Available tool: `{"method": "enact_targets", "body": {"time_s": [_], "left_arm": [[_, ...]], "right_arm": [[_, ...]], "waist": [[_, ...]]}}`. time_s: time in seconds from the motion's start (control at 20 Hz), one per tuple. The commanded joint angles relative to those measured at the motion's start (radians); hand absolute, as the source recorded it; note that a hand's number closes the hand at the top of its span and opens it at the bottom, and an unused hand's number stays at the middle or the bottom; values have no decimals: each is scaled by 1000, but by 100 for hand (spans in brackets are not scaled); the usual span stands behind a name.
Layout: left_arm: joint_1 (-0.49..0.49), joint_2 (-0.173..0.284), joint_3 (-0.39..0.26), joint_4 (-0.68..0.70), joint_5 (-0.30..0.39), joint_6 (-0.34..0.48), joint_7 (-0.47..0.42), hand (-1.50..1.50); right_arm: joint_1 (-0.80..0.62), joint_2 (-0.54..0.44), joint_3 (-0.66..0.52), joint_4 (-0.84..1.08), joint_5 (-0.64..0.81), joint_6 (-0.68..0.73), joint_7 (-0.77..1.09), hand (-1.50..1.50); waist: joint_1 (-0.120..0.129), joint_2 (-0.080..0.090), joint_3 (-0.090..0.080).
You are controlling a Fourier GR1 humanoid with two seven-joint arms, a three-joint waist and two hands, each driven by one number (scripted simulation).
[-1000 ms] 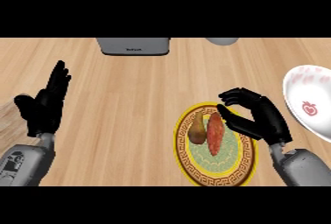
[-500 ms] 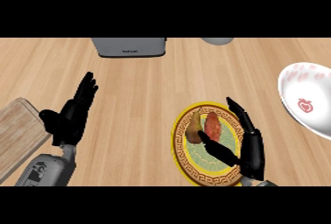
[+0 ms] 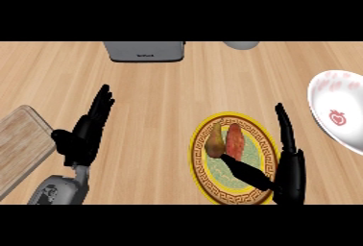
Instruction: Pick the sweet potato from the plate and place it in the bowl
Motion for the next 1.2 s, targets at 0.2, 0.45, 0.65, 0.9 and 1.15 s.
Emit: {"method": "enact_targets", "body": {"time_s": [0.2,0.45,0.65,0.9,1.15], "left_arm": [[-17,-26,0,-7,-23,5,8,0],[-6,-17,22,-14,-8,-28,11,0],[-6,-20,33,-16,-31,-32,9,0],[12,-56,61,11,-50,-63,-15,0],[13,-81,68,-1,-86,-82,-2,0]], "right_arm": [[-72,13,-44,-161,167,309,508,-150],[-171,45,-75,-90,114,473,648,-150],[-133,59,-81,-92,85,531,682,-150],[-57,98,-63,-124,109,565,643,-150],[-6,51,-201,-99,-38,601,437,-150]], "waist": [[5,3,1],[18,6,3],[14,5,3],[10,5,3],[11,6,4]]}}
